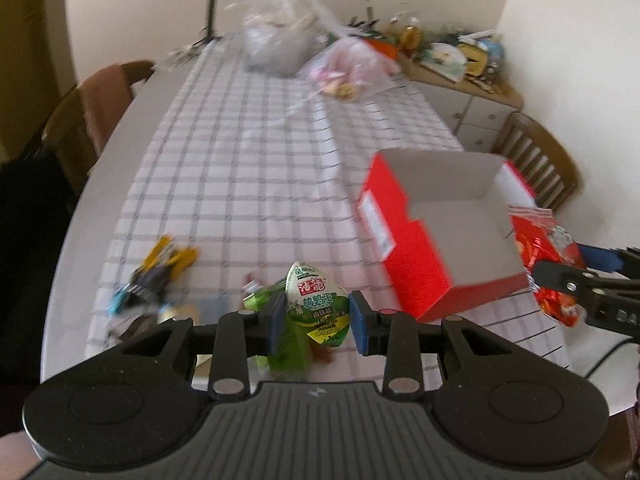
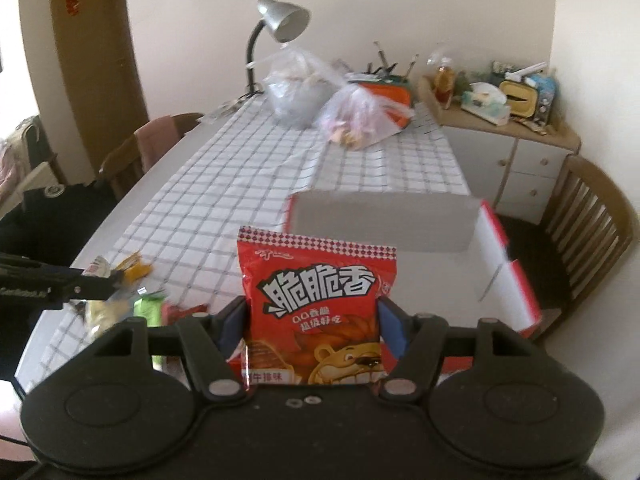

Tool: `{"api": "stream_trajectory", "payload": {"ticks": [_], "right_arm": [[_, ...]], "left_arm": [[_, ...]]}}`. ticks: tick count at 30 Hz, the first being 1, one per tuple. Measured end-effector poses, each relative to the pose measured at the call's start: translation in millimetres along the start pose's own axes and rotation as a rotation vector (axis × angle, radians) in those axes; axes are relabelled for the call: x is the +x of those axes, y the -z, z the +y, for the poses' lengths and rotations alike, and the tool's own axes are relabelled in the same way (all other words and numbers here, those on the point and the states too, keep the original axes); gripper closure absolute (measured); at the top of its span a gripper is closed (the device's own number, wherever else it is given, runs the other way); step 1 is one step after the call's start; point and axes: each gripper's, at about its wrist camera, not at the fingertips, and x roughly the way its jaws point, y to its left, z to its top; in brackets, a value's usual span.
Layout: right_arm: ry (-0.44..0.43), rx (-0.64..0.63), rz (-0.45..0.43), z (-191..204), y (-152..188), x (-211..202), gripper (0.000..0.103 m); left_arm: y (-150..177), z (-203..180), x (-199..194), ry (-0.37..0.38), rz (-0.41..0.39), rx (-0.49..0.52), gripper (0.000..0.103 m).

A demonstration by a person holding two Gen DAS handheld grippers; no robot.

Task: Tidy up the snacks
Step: 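Carry both snacks over the red box and lower them inside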

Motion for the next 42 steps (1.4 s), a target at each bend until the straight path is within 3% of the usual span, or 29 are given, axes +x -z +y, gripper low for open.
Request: {"api": "stream_trajectory", "payload": {"ticks": [6, 17, 29, 42], "right_arm": [[0.017, 0.002, 0.018, -58, -17, 22, 0.036], [0.009, 0.006, 0.142, -140, -26, 87, 0.036], [-0.029, -0.081, 0.248, -145, -22, 136, 0.036], [-0.053, -0.151, 0.320, -137, -2, 153, 0.035]], "left_arm": [[-30, -62, 26, 0.035, 0.004, 0.044, 0.070], [-66, -143, 105, 0.028, 0.111, 0.077, 0.070], [-72, -174, 184, -0.050, 0.236, 0.140, 0.069], [-58, -182, 209, -0.086, 0.304, 0.172, 0.067]]}}
